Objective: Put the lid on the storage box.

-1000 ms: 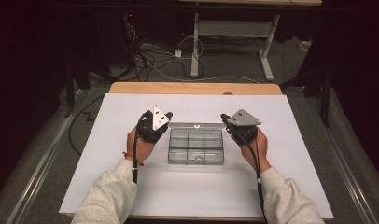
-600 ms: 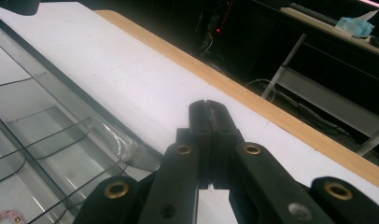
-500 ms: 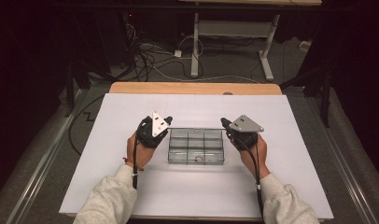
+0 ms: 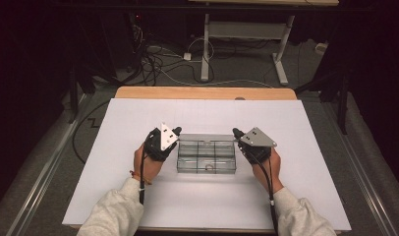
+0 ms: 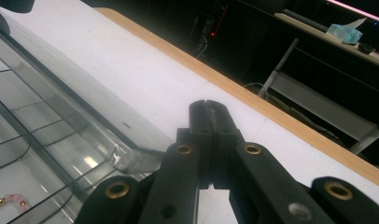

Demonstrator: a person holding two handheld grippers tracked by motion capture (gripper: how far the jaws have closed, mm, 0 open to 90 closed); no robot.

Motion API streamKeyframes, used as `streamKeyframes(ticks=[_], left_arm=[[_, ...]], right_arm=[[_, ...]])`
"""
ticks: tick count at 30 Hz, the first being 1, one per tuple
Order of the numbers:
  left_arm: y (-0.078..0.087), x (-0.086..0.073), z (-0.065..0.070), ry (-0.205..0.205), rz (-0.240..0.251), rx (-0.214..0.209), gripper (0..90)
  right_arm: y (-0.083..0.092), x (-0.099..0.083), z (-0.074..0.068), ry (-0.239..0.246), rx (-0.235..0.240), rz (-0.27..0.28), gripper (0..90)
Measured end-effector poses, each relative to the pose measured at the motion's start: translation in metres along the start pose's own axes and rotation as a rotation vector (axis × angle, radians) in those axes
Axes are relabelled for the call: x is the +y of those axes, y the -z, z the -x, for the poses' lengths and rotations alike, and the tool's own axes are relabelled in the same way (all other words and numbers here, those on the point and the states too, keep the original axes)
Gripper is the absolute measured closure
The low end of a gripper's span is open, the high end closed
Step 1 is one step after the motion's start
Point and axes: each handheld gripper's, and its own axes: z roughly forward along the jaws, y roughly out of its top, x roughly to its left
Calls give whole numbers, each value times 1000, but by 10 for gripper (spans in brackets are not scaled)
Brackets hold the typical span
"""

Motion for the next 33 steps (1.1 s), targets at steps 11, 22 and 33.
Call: streamKeyframes(ticks=[11, 22, 33], left_arm=[[3, -5, 8, -13, -1, 40, 874], [5, -10, 13, -33, -3, 60, 873], [6, -15, 14, -16, -3, 51, 873]], right_arm=[[3, -5, -7, 13, -30, 0, 900], [6, -9, -10, 37, -44, -6, 900], [7, -13, -12, 47, -50, -3, 900]])
